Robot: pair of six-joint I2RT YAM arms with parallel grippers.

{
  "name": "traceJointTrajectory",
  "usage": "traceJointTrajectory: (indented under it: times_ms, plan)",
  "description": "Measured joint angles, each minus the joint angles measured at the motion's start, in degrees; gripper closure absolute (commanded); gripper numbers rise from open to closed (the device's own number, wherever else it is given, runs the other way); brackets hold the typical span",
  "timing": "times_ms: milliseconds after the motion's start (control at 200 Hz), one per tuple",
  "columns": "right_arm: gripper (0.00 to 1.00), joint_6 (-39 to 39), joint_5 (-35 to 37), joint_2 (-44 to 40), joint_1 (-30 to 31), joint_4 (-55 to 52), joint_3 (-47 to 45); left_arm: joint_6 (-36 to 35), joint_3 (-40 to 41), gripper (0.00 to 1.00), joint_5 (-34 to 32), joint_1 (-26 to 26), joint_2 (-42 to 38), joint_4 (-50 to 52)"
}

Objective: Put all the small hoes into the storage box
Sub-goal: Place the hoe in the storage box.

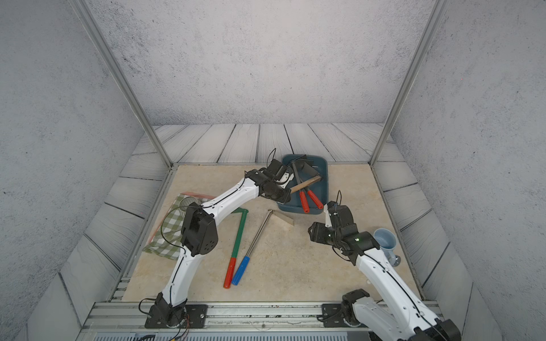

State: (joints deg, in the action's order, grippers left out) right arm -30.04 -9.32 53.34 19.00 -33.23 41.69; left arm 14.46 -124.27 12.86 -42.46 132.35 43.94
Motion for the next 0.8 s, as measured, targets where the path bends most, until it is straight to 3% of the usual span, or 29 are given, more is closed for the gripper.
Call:
traceJointTrajectory:
  times_ms: [90,801]
  plan:
    - [0.35,0.0,0.0,0.0,0.0,0.0,0.0,1.1,0.0,1.00,0.3,-0.2,0.0,-0.1]
    - [0.35,0.0,0.5,-0.1,0.0,-0.2,0.0,9.6,-8.3,1.00,-2.2,-5.0,6.6,-1.4]
